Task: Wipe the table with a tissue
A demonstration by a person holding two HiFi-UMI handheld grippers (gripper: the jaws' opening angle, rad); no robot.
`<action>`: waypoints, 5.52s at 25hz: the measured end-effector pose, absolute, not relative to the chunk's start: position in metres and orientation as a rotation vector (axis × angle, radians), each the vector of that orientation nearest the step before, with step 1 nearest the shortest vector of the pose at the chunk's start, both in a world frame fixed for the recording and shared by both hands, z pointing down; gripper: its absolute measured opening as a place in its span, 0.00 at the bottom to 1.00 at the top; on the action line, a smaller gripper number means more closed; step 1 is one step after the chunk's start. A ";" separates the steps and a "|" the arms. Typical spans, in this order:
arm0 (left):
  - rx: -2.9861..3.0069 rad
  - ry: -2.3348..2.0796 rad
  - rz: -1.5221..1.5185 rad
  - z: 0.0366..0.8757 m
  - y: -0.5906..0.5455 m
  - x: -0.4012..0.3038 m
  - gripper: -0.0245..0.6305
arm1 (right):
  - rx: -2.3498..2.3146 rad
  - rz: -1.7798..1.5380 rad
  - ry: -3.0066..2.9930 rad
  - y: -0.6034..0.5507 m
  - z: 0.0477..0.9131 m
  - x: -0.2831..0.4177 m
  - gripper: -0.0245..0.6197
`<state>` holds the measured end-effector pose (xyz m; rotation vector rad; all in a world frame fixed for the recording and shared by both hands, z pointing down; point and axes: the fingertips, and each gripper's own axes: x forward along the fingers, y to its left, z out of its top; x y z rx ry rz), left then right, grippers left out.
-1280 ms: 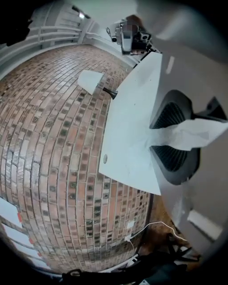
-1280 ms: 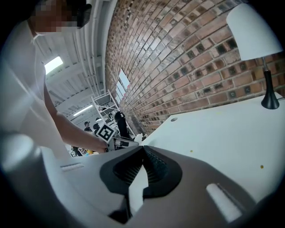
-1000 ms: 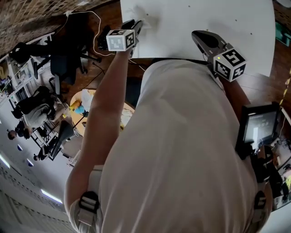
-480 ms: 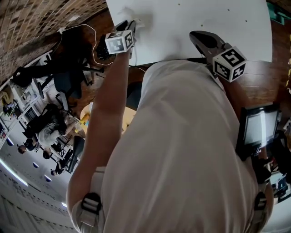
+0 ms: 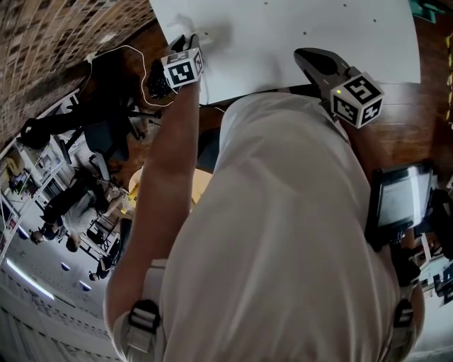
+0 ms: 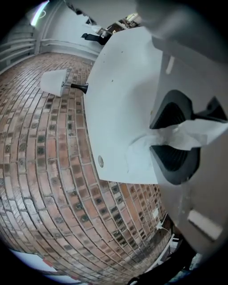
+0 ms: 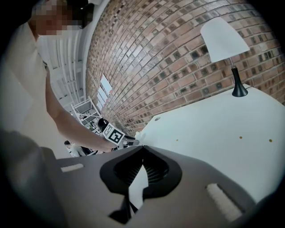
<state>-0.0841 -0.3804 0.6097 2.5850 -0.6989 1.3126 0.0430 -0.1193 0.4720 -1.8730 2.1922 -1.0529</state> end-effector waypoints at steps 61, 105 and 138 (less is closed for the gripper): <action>2.747 -0.151 1.018 0.528 -0.237 -0.001 0.20 | -1.921 -0.959 2.102 -0.114 0.462 0.094 0.05; 2.830 -0.411 1.404 0.599 -0.287 0.117 0.18 | -2.143 -0.975 1.810 0.009 0.474 0.167 0.05; 2.696 0.150 1.221 0.577 -0.165 0.061 0.18 | -2.051 -0.950 2.000 -0.040 0.463 0.155 0.05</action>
